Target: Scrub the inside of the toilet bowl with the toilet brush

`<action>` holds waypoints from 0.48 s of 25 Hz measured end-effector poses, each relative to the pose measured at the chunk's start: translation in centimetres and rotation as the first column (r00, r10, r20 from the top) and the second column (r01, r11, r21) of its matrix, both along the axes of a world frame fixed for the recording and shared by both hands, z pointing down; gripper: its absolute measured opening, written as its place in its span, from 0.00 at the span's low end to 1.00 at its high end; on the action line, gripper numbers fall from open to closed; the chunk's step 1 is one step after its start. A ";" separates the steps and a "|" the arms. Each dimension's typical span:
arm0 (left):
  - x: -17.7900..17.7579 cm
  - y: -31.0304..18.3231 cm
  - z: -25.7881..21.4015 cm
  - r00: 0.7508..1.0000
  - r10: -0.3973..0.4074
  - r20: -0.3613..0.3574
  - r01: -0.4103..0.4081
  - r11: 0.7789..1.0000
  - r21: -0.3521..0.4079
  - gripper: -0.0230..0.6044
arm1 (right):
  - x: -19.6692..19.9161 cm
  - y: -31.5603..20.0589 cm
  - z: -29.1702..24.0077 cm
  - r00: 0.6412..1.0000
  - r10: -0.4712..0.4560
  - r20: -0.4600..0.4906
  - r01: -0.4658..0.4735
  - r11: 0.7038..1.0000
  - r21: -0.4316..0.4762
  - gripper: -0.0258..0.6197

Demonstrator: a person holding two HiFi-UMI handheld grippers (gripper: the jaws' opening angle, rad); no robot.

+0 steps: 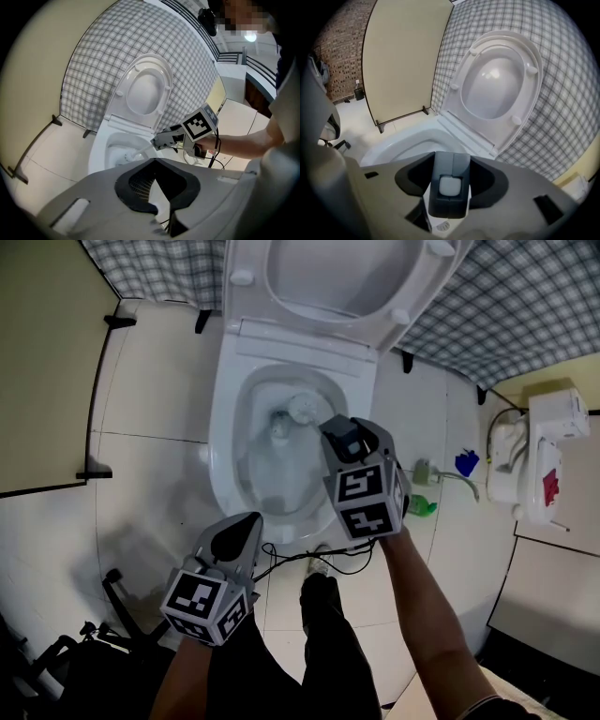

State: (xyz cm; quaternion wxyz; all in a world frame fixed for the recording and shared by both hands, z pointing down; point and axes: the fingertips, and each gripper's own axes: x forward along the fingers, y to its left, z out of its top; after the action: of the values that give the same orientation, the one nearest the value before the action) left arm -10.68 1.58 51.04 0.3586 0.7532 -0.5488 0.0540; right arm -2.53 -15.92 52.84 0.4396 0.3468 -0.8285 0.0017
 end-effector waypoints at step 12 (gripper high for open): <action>0.7 0.4 0.2 1.000 0.008 -0.009 -0.008 1.000 -0.007 0.05 | 2.7 1.0 -1.7 0.998 0.045 -0.047 -0.042 0.997 0.068 0.39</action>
State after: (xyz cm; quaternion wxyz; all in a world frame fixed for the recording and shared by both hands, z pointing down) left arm -10.00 1.95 51.28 0.3635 0.7544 -0.5440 0.0538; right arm 0.20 -14.96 51.14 0.4477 0.3792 -0.8094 -0.0248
